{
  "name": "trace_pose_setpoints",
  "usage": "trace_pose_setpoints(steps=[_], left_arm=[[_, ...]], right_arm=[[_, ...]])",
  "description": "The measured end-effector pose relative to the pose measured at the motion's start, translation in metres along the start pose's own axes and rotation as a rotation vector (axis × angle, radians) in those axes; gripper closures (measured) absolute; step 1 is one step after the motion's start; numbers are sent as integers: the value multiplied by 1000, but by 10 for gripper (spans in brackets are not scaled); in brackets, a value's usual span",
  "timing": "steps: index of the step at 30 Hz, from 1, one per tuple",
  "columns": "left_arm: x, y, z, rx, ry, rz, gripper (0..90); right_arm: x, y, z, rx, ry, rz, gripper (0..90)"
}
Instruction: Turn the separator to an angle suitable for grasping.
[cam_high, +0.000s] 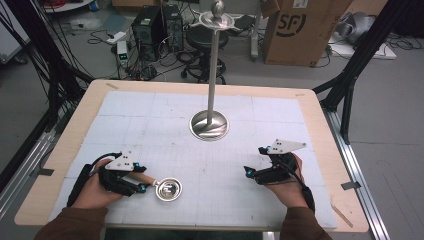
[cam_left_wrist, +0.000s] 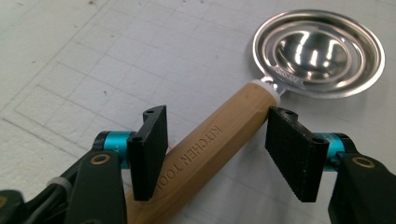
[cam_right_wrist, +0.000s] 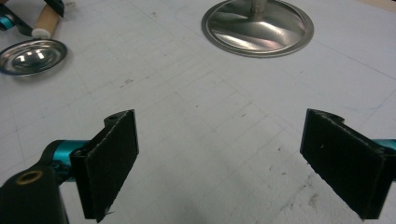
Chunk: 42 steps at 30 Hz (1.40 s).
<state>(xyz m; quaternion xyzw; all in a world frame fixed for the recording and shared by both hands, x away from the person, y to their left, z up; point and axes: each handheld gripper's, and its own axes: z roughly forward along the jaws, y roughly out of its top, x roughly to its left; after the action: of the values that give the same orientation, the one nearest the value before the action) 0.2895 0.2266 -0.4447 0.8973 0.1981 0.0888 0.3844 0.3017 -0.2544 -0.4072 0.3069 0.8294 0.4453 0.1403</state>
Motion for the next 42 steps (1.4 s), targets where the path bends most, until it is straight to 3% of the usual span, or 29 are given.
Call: trace_pose_setpoints(steps=[7,17,22,31,40,42], left_arm=[[4,8,9,2,33,-33,426],[8,12,13,5,35,-47,428],[14,10,2,-64,11,-87,428],[27,6,-6,-93,72,-195,489],[32,4,-7,-87,91,-211,518],[34,3,-8,-91,120,-226,528]], right_arm=[[-1,0,2,3,1,5,103],[-1,0,2,10,3,7,103],[-1,0,2,9,0,0,103],[0,0,3,12,-1,1,103],[0,0,3,13,-3,3,103],[0,-1,3,12,-1,3,103]])
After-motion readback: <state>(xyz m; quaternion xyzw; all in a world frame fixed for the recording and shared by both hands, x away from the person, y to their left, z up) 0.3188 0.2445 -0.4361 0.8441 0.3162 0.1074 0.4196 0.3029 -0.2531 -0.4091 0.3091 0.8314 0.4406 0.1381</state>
